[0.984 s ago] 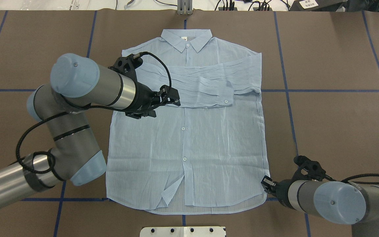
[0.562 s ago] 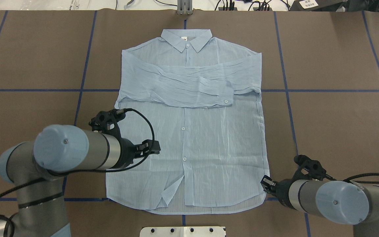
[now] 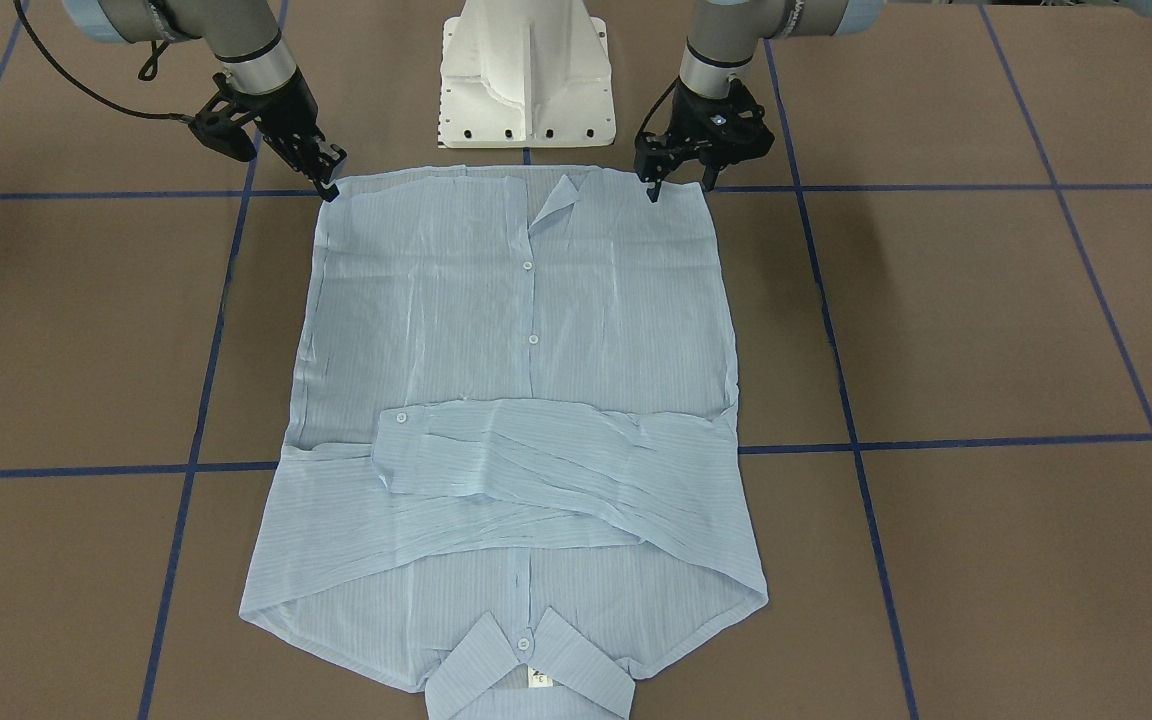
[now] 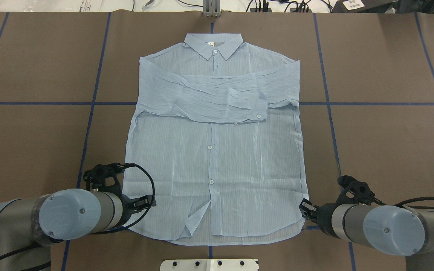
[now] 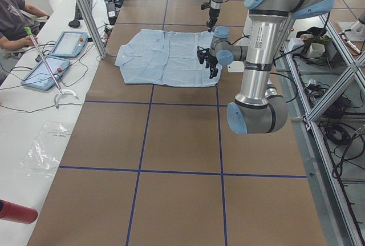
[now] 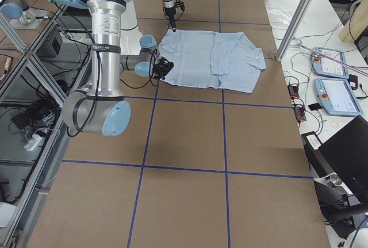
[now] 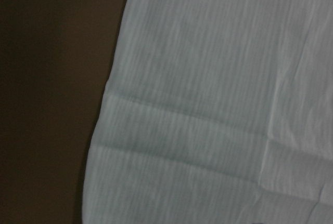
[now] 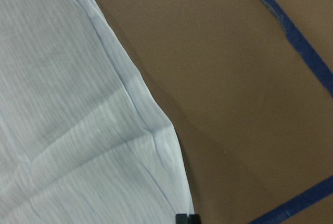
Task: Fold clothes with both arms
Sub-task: 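Move left gripper to the hem corner and grasp both hem corners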
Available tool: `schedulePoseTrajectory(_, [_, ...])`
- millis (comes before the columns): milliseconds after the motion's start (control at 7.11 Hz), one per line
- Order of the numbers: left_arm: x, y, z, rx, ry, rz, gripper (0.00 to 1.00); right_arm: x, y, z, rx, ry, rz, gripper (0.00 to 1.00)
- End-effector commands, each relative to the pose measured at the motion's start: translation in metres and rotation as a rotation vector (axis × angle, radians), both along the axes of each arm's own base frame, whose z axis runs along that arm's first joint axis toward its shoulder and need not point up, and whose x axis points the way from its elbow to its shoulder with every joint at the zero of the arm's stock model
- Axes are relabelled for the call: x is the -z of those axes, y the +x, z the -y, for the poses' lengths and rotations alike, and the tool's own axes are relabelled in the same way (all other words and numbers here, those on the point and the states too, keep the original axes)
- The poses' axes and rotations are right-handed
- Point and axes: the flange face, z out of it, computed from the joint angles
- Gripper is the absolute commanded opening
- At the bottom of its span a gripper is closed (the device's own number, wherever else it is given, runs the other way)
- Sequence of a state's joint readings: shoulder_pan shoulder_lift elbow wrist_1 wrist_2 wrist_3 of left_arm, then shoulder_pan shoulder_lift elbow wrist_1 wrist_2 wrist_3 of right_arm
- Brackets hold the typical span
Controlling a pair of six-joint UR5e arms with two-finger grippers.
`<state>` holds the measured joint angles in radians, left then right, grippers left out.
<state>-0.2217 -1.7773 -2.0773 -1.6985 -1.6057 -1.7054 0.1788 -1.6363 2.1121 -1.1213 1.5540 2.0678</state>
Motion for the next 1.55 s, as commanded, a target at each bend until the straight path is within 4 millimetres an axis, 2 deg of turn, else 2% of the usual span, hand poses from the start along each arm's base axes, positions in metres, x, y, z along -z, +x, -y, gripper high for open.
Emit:
schedulePoseTrajectory(0, [-0.022, -0.001, -0.017, 0.000, -0.037, 0.021, 0.83, 0.003, -0.001, 0.001, -0.003, 0.001, 0.006, 0.00])
schedulePoseTrajectory(281, [-0.026, 0.002, -0.023, 0.000, -0.051, 0.025, 0.83, 0.003, -0.001, 0.001, -0.004, 0.002, 0.006, 0.00])
schedulePoseTrajectory(422, [-0.026, 0.004, -0.025, -0.001, -0.055, 0.026, 0.79, 0.003, -0.001, 0.000, -0.005, 0.003, 0.005, 0.00])
schedulePoseTrajectory(562, [-0.028, 0.008, -0.032, -0.001, -0.072, 0.028, 0.68, 0.003, -0.001, 0.001, -0.006, 0.004, 0.005, 0.00])
schedulePoseTrajectory(703, [-0.028, 0.010, -0.033, -0.002, -0.072, 0.028, 0.61, 0.002, -0.001, 0.001, -0.006, 0.004, 0.004, 0.00])
schedulePoseTrajectory(844, [-0.032, 0.014, -0.037, -0.010, -0.074, 0.036, 0.59, 0.002, -0.001, 0.001, -0.006, 0.004, 0.004, 0.00])
schedulePoseTrajectory(984, [-0.035, 0.017, -0.039, -0.016, -0.074, 0.042, 0.50, 0.003, -0.001, 0.001, -0.006, 0.005, 0.007, 0.00])
schedulePoseTrajectory(1266, [-0.034, 0.017, -0.039, -0.021, -0.068, 0.042, 0.00, 0.003, -0.002, 0.000, -0.005, 0.005, 0.007, 0.00])
schedulePoseTrajectory(1406, [-0.025, 0.015, -0.040, -0.028, -0.065, 0.024, 0.00, 0.004, -0.002, 0.001, -0.006, 0.005, 0.008, 0.00])
